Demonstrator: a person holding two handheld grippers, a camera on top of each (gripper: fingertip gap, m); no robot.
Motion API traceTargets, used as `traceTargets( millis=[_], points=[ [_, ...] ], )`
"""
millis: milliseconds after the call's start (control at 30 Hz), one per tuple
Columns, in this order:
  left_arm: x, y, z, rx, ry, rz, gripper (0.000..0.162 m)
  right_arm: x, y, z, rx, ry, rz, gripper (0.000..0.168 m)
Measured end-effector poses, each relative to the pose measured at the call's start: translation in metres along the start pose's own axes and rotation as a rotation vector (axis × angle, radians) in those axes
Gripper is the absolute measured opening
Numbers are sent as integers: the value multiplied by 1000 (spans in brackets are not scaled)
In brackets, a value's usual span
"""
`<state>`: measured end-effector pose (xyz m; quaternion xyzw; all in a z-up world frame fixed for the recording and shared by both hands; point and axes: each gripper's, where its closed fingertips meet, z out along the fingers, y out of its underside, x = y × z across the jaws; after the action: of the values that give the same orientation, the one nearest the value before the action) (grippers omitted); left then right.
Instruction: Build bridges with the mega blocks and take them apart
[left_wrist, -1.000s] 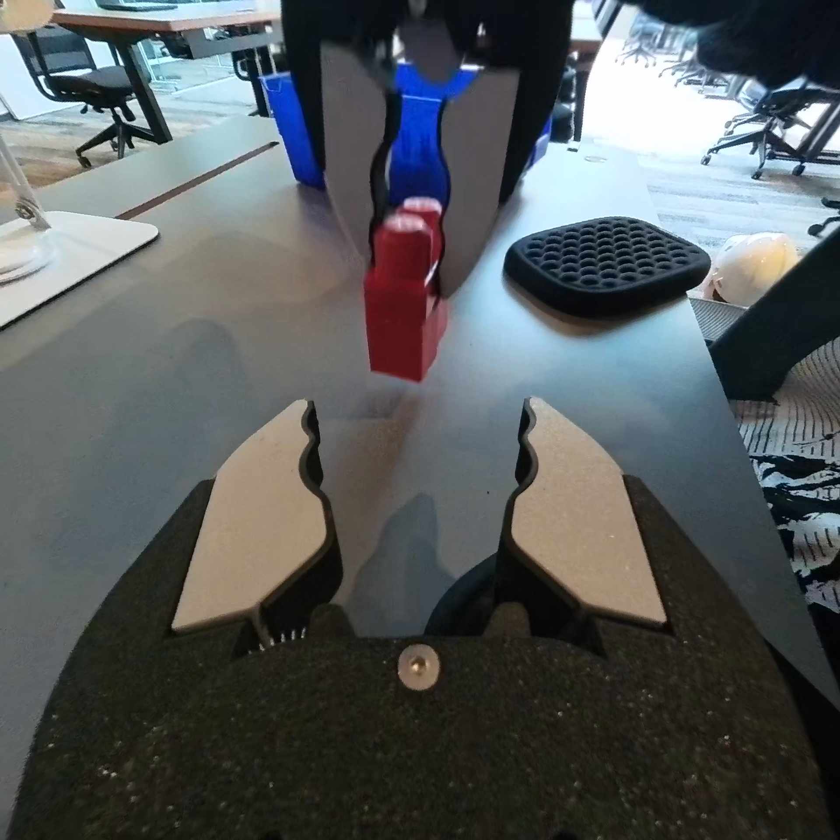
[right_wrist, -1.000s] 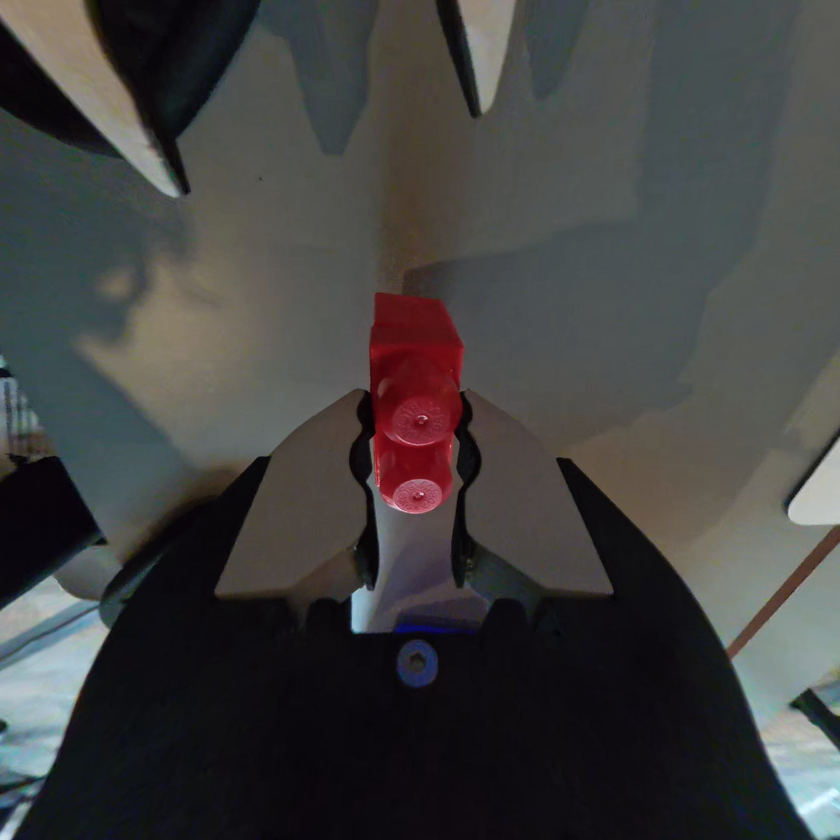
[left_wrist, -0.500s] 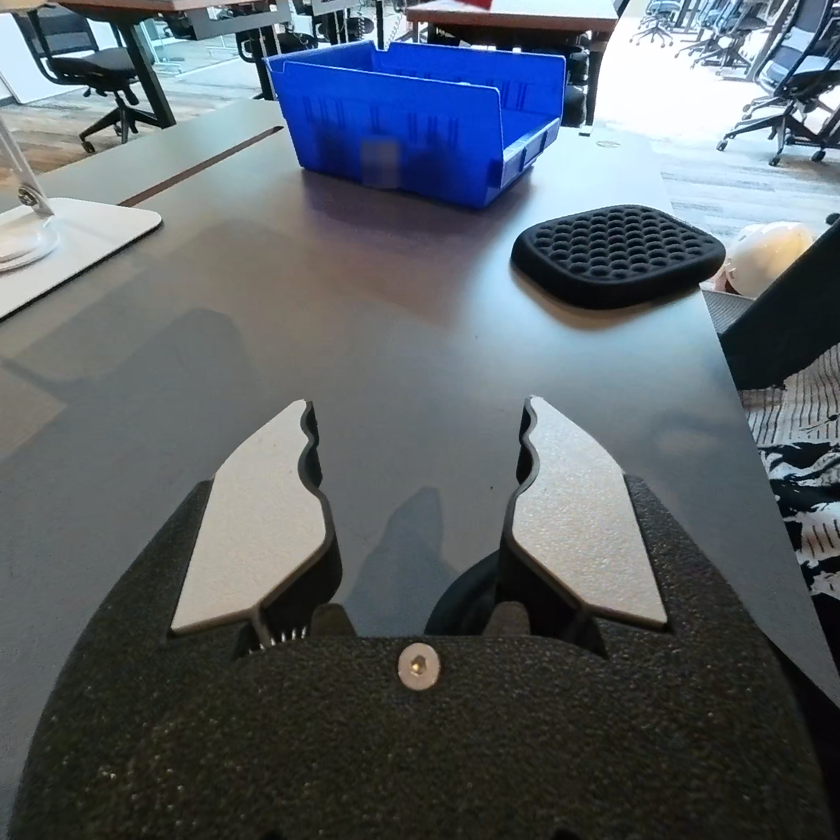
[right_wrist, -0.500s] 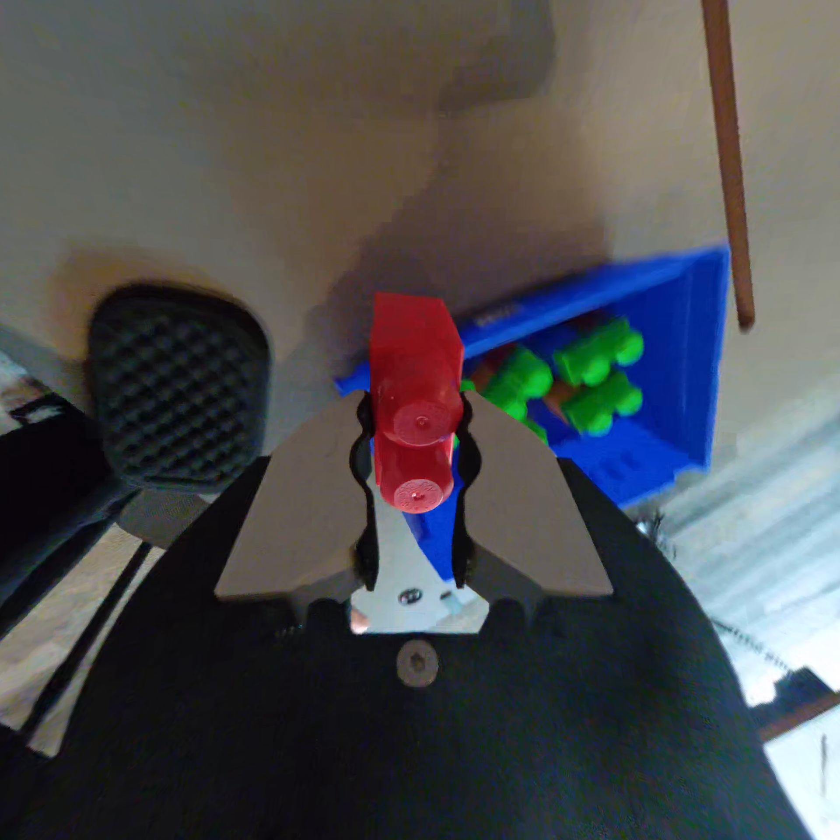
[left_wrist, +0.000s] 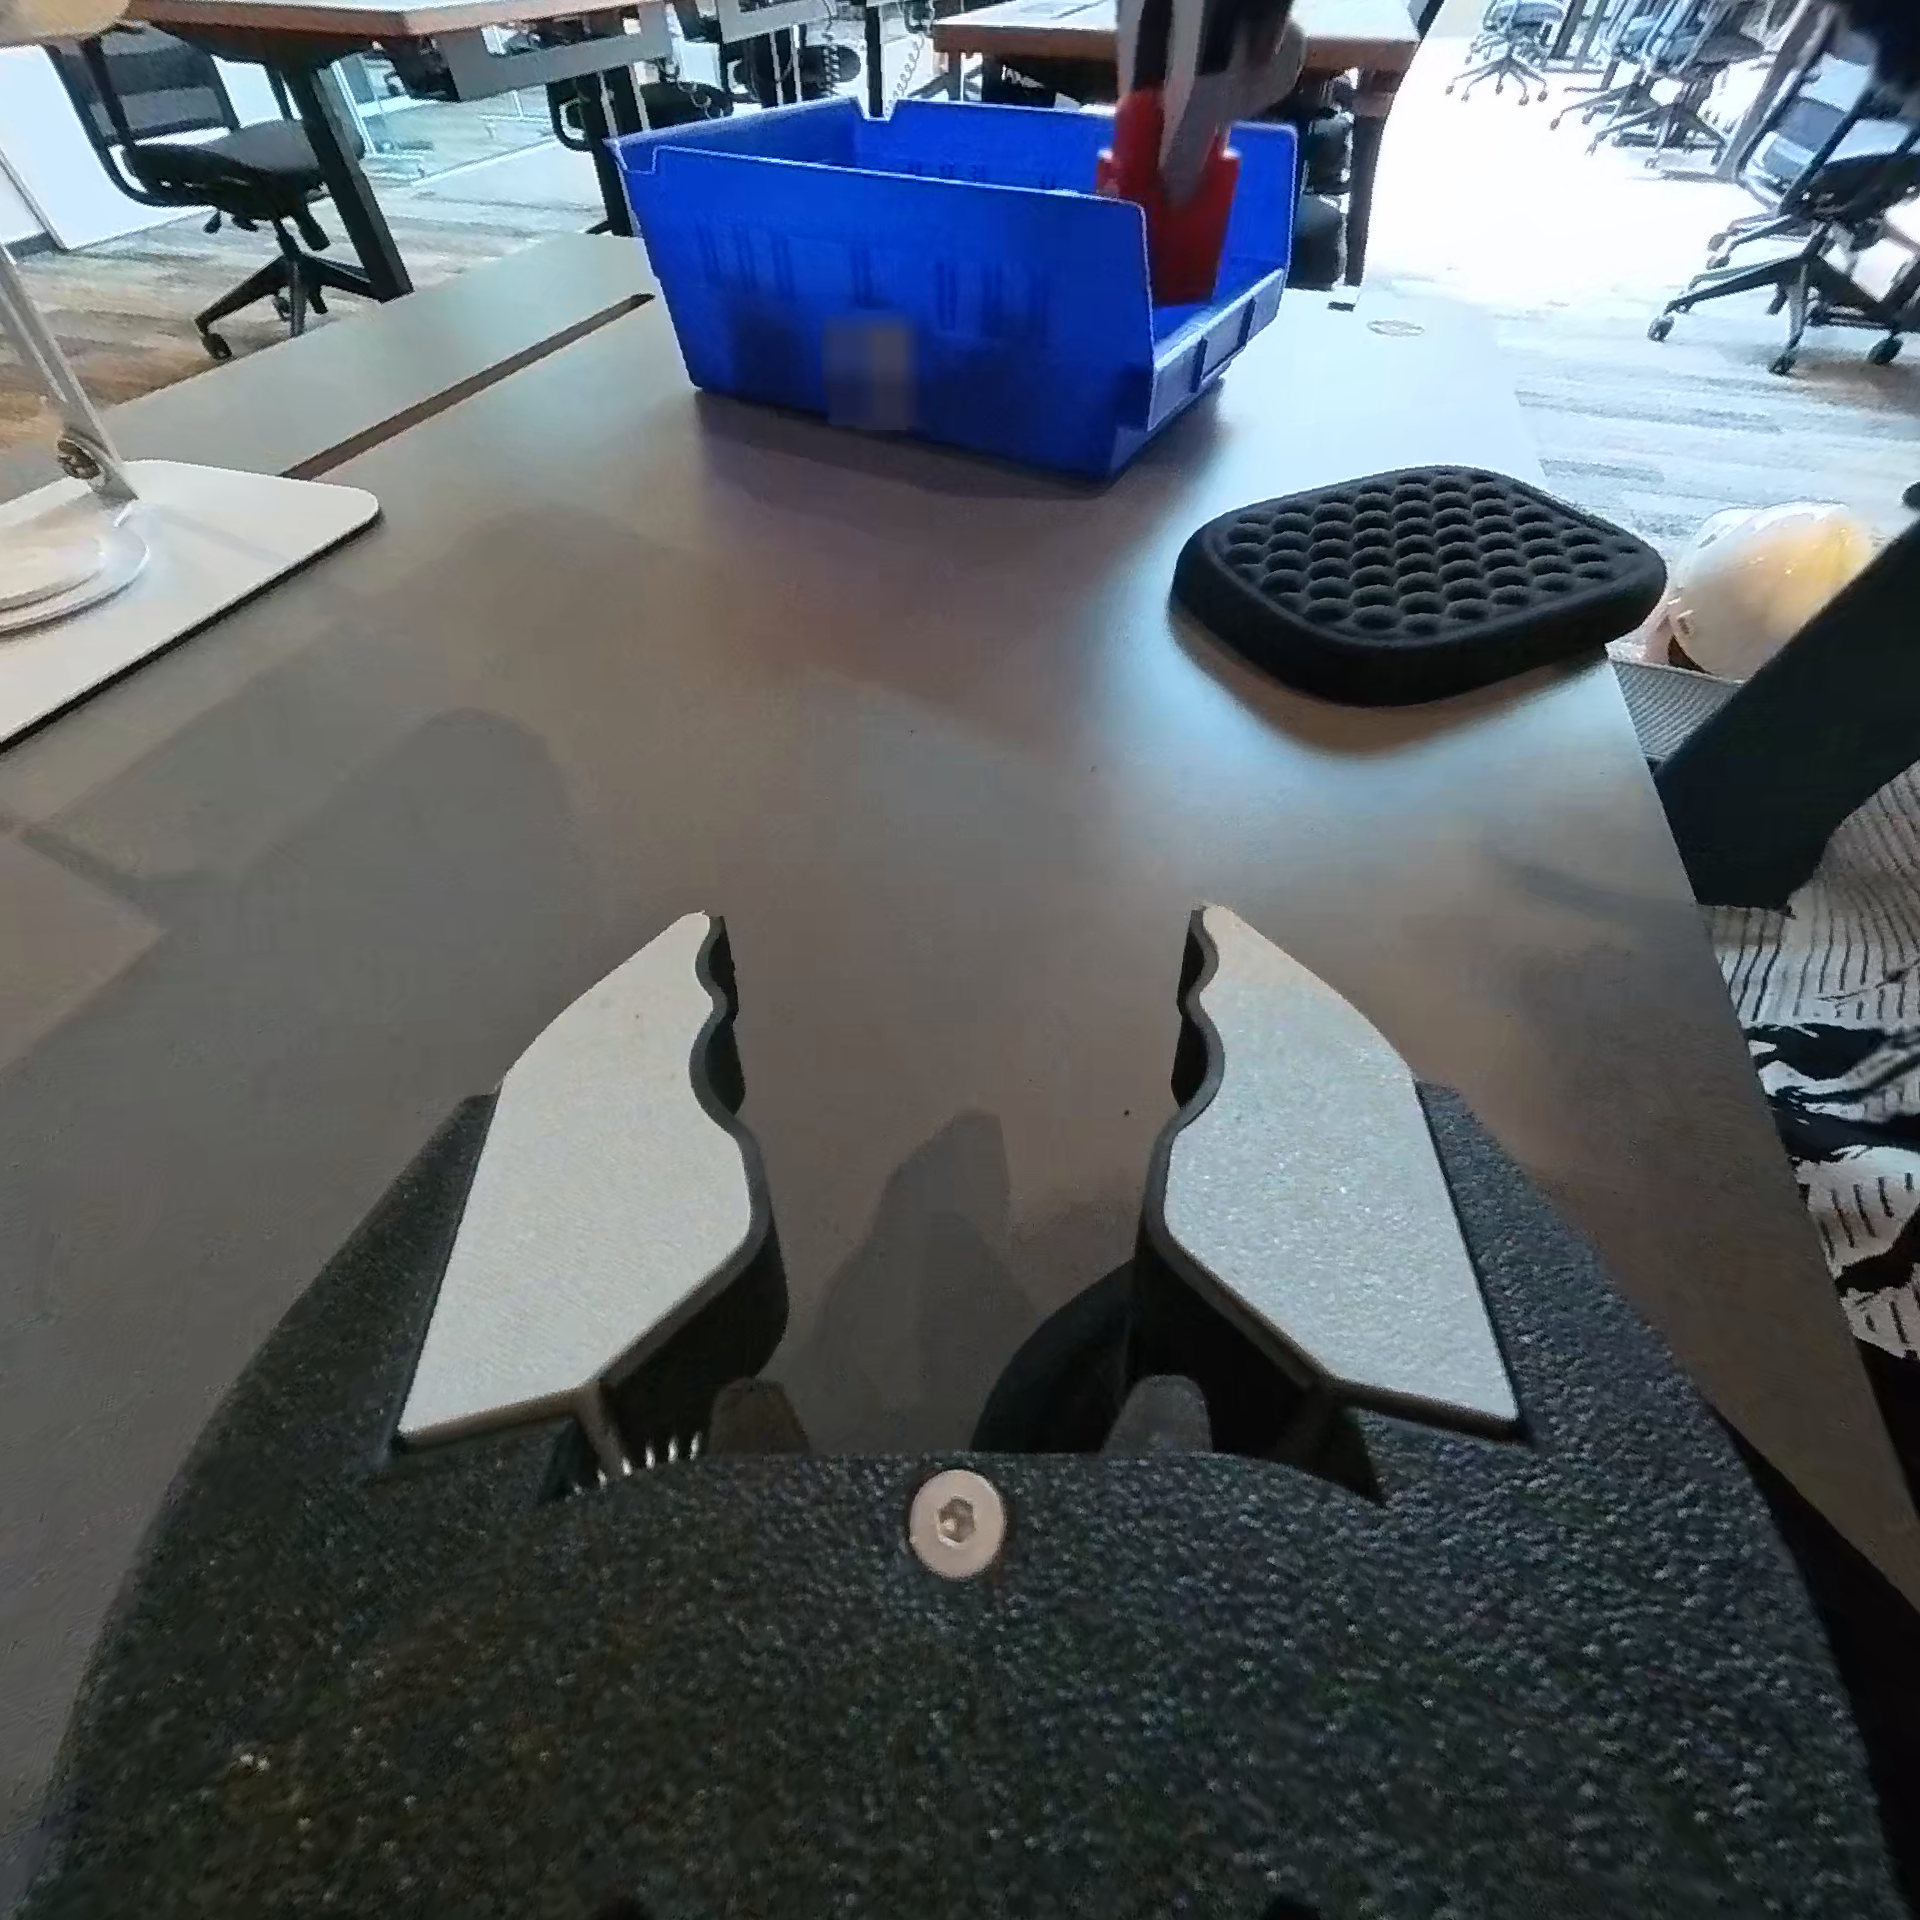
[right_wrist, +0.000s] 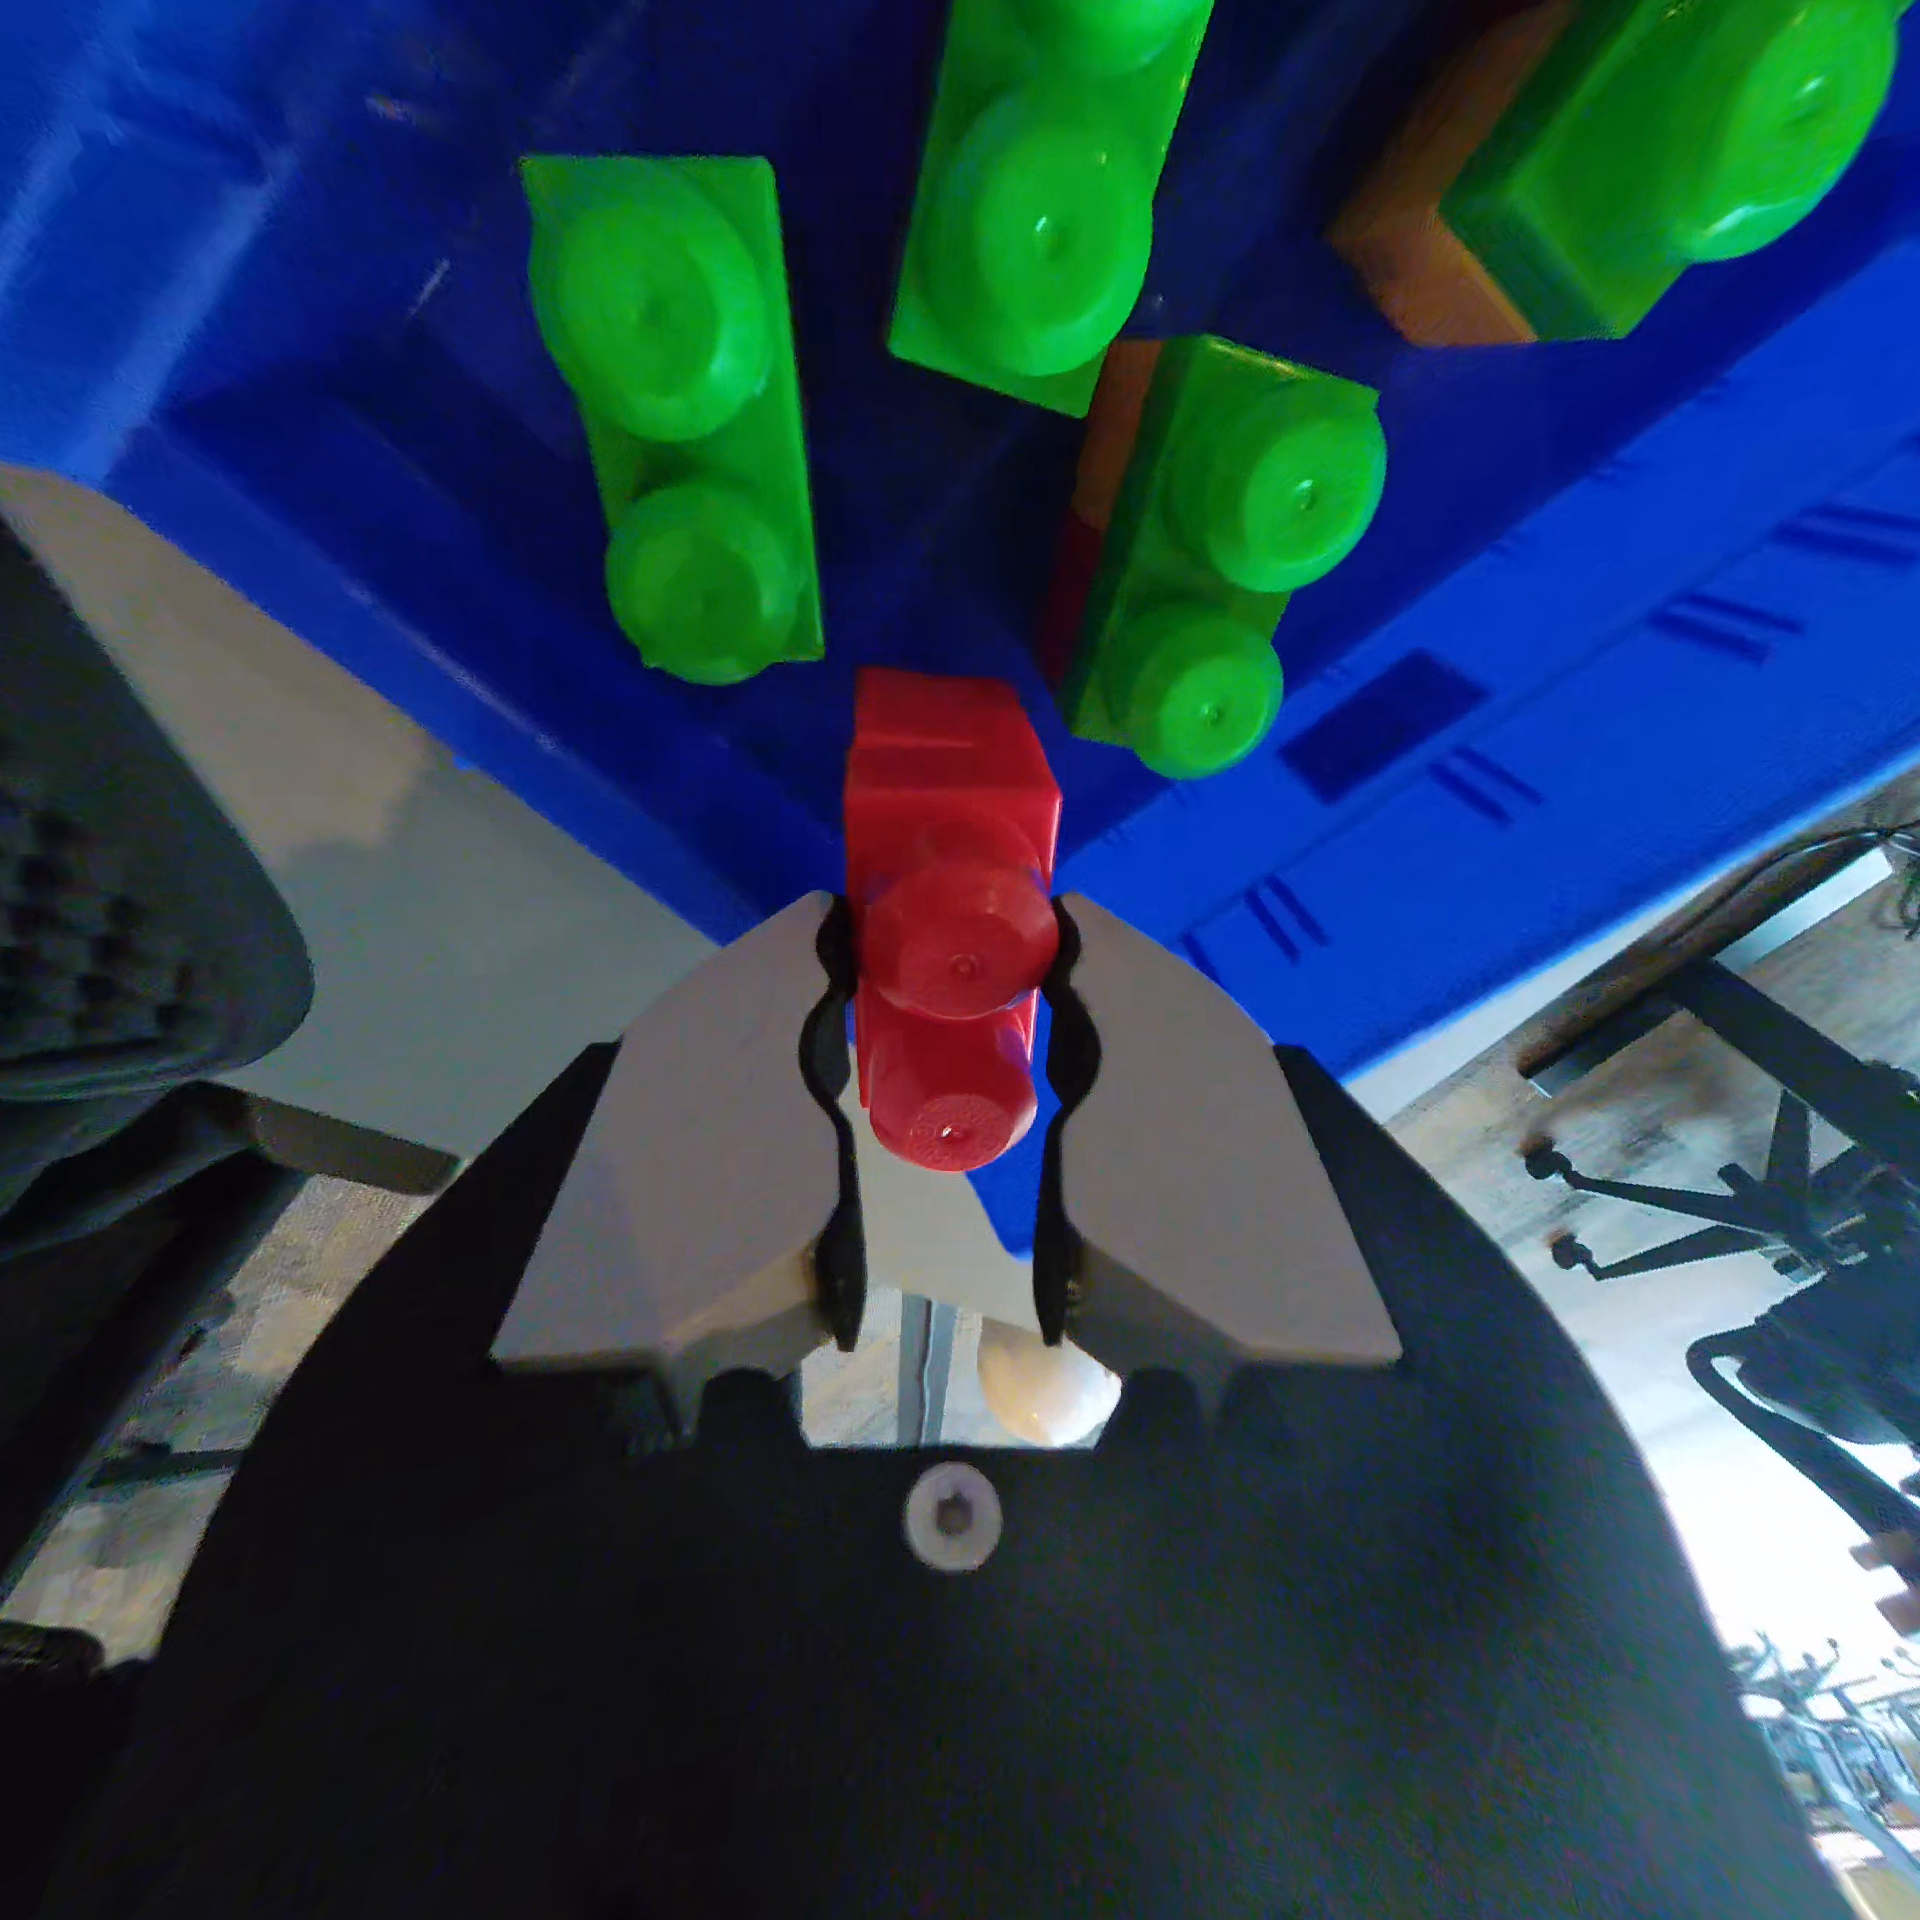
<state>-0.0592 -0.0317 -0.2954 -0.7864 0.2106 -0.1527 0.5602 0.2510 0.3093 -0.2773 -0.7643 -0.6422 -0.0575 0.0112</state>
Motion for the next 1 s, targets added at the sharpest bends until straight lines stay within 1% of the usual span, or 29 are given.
traceTargets(
  millis=[200,467,600,733,867,1000],
  points=[
    [0,-1,-1,7,2,-3,81,2,-2,24,-25,-7,12,34],
    [-1,-2,-1,15,-2,-9,82,1,-3,38,-5,-26,19,35],
    [-2,-2,-2,20,-4,-12,82,0,-2,39,9,-31,29,45],
    [-5,-4,-3,34,-14,-28,87,2,-2,31,30,-14,37,56],
    [-10,-9,-5,75,-31,-63,96,1,-4,14,69,4,31,60],
    [-10,-12,-7,102,-25,-72,96,-4,-12,-12,130,43,7,63]
  ],
)
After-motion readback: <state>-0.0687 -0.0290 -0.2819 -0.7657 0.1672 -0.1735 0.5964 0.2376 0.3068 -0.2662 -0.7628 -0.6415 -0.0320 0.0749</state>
